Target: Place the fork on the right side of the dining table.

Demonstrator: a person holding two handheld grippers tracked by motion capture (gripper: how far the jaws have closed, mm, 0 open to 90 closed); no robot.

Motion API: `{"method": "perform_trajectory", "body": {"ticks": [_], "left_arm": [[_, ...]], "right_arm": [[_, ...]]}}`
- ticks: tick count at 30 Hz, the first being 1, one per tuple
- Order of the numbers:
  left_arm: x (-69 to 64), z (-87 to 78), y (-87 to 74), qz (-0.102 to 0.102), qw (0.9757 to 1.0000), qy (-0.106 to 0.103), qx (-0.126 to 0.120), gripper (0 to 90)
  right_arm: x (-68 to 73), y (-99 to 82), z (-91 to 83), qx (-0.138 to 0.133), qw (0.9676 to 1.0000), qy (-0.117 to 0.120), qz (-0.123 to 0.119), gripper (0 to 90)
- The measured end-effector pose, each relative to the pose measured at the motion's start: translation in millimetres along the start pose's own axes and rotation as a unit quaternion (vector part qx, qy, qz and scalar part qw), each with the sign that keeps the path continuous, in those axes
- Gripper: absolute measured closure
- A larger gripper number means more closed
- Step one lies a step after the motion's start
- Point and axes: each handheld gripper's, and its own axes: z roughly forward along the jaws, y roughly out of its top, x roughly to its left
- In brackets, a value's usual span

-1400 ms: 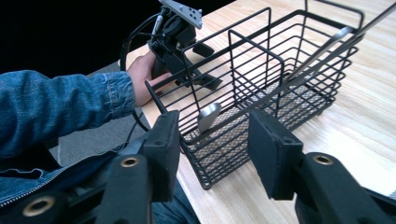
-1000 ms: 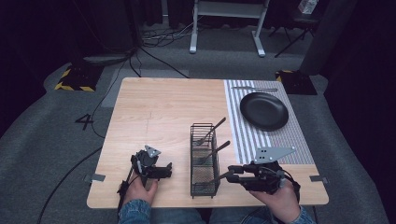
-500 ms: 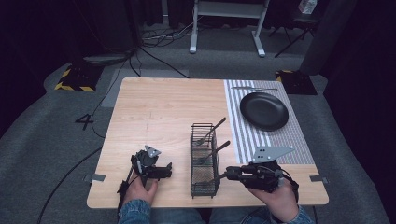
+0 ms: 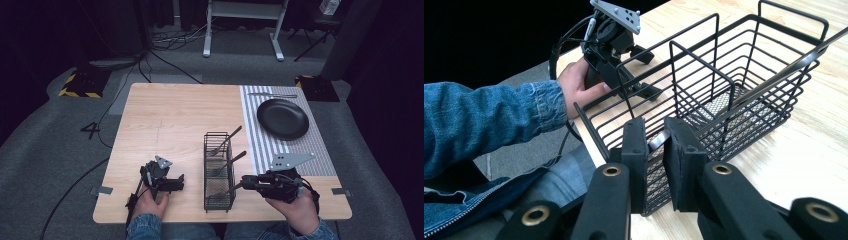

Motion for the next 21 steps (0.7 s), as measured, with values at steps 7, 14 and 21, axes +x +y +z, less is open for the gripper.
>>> {"method": "perform_trajectory", "body": {"ticks": [7,14,21], "left_arm": [[-0.1,0.0,0.0,0.0,1.0,0.0,0.0,0.1],[0.0,0.0,0.0,0.0,1.0,0.0,0.0,0.1],[-0.1,0.0,0.0,0.0,1.0,0.0,0.0,0.1]], "right_arm": [[1.4,4.5,-1.3,-0.005,1.0,-0.004,-0.006,81.0],[2.5,8.9,-2.3,-0.01,0.9999,-0.007,-0.011,83.5],[3.0,15.0,-3.5,-0.015,0.9997,-0.006,-0.017,86.6]]}}
